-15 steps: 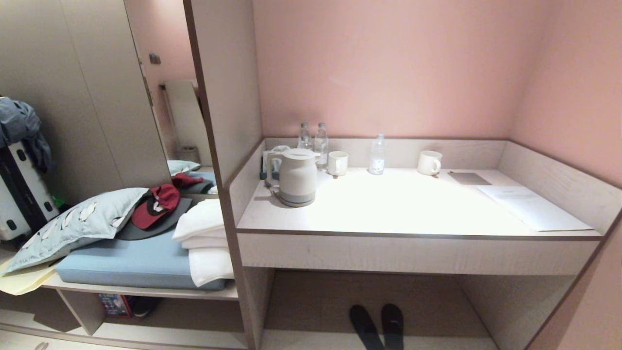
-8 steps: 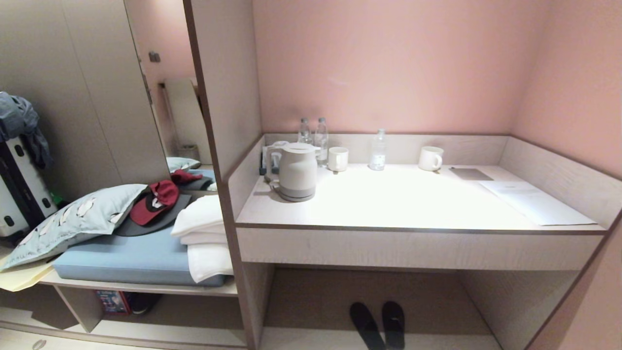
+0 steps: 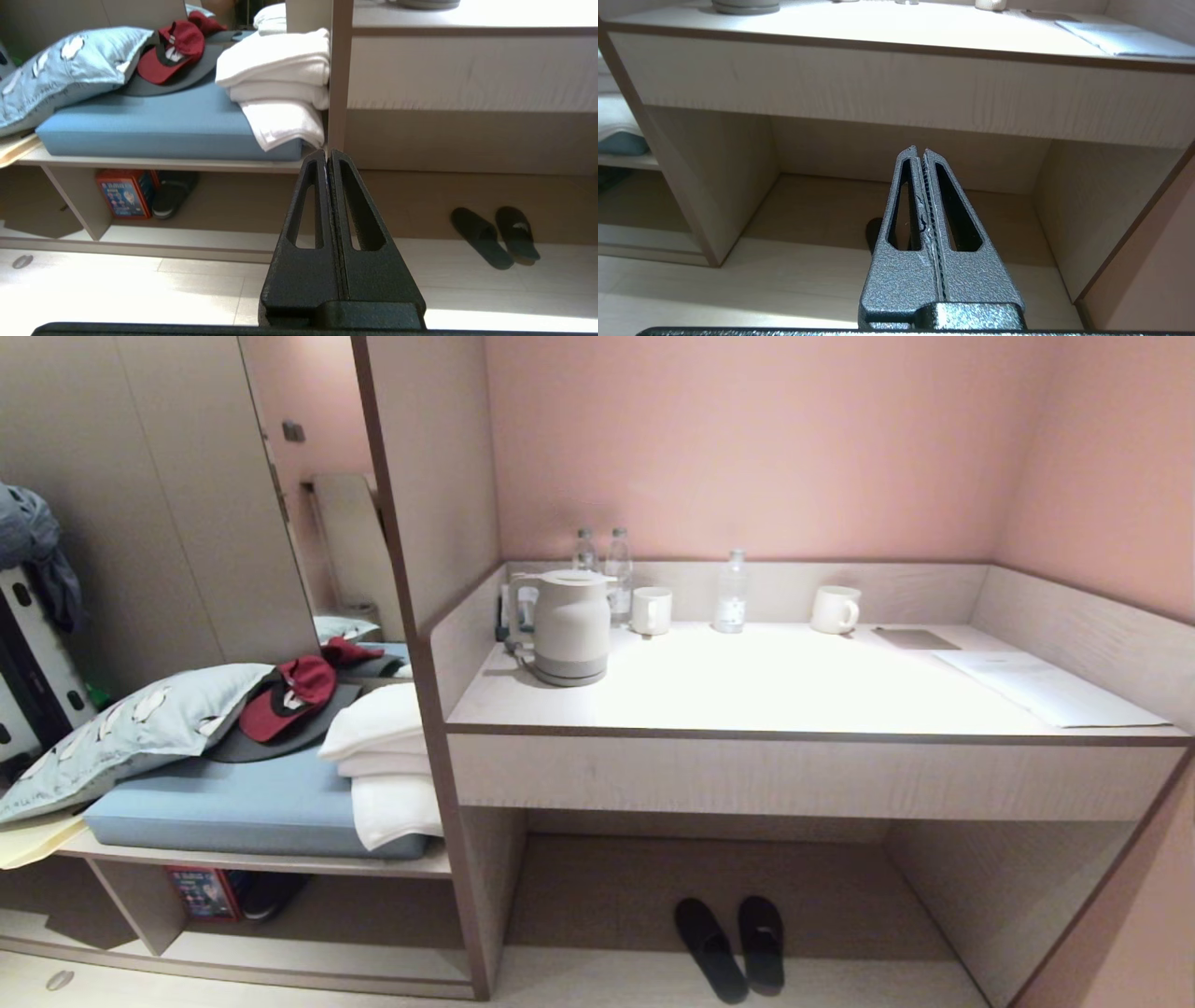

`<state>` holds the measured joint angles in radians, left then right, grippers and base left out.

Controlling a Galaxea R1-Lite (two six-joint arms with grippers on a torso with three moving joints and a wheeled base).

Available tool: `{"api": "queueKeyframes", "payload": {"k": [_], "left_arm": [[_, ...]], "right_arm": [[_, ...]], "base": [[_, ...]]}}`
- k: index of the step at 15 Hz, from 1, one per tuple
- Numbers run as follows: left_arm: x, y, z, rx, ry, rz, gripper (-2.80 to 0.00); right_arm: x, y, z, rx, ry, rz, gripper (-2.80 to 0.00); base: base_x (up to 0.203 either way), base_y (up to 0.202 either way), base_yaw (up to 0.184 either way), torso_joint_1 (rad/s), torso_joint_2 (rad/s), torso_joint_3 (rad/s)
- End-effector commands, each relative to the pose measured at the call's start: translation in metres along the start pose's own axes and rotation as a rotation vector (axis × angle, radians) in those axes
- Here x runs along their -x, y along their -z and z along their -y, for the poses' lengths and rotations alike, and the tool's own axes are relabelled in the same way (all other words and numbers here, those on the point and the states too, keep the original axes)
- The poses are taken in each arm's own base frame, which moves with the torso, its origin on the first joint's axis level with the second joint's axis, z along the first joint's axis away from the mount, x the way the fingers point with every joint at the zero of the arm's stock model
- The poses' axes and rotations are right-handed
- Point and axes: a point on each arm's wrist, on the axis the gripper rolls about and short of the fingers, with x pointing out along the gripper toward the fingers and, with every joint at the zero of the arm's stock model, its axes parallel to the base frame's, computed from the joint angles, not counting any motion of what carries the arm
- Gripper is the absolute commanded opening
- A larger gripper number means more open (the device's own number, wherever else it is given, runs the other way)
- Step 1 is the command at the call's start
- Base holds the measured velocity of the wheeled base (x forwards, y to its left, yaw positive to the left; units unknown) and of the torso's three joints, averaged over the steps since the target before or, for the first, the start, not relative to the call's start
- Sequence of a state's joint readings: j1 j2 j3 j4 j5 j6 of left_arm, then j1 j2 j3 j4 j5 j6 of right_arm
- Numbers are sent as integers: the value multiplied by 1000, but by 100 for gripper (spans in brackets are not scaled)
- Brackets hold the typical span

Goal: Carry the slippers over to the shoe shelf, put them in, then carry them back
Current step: Pick up the slippers on the floor

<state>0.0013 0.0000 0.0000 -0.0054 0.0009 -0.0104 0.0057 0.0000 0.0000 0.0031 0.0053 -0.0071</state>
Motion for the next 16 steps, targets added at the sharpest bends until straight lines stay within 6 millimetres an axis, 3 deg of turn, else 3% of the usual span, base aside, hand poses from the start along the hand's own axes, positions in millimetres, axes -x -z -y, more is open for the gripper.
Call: {"api": "queueKeyframes", "payload": {"k": [1, 16], "left_arm": [[0, 0, 0, 0, -1, 1, -280], [0, 0, 0, 0, -1, 1, -280]], "right_arm": [[0, 0, 0, 1, -1, -1, -280], [0, 0, 0, 1, -1, 0, -280]], "base": [[0, 0, 0, -188, 500, 300], [0, 0, 0, -135, 459, 323]]}}
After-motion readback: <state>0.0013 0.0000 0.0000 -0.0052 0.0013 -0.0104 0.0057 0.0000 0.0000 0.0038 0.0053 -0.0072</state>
